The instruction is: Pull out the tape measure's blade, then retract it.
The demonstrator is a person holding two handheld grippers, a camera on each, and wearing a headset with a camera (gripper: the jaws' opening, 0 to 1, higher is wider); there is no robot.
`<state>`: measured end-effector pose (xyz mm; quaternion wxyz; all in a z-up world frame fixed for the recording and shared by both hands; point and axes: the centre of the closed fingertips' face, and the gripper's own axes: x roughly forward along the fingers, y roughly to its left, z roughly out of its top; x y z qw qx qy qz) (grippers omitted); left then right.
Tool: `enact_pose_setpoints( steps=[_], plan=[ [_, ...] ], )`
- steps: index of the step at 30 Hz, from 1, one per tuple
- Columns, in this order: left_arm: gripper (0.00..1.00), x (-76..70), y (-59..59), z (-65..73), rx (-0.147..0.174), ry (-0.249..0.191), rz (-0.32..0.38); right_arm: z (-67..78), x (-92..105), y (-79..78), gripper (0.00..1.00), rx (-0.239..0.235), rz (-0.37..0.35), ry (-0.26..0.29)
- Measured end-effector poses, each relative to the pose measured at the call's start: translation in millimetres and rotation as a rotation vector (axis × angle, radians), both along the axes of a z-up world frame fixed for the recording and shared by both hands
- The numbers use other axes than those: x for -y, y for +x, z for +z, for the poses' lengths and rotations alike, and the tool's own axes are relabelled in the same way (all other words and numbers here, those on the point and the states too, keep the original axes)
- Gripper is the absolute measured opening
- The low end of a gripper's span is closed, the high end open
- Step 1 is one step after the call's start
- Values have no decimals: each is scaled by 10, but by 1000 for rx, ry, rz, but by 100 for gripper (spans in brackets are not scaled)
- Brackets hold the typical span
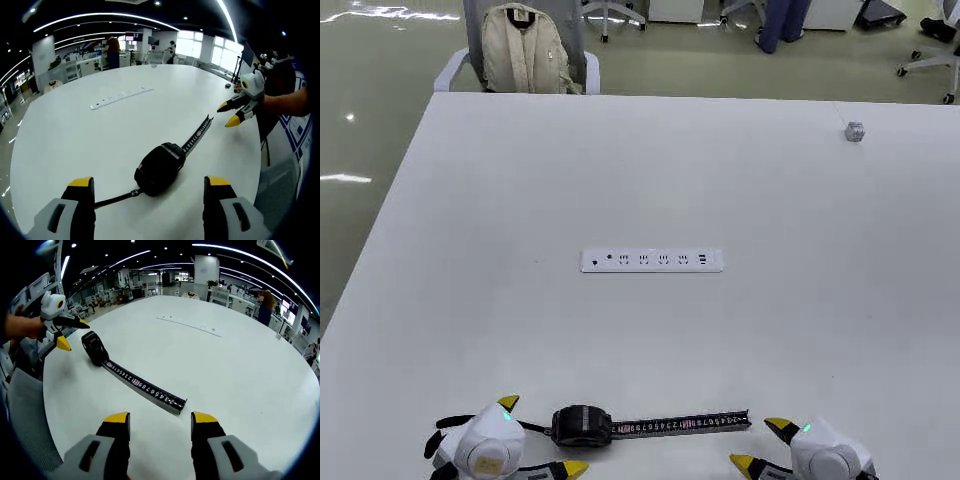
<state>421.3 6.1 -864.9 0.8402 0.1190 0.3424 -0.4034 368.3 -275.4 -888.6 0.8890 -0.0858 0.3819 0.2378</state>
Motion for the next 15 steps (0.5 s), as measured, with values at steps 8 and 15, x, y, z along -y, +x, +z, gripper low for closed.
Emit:
enact_pose_setpoints(
  steps=[8, 15],
  plan=[
    [89, -52, -117, 53, -5, -30, 61, 88, -37, -101, 53, 15, -42, 21],
    [92, -133, -229, 94, -12, -45, 128, 204, -75, -140, 56, 37, -63, 37]
  ],
)
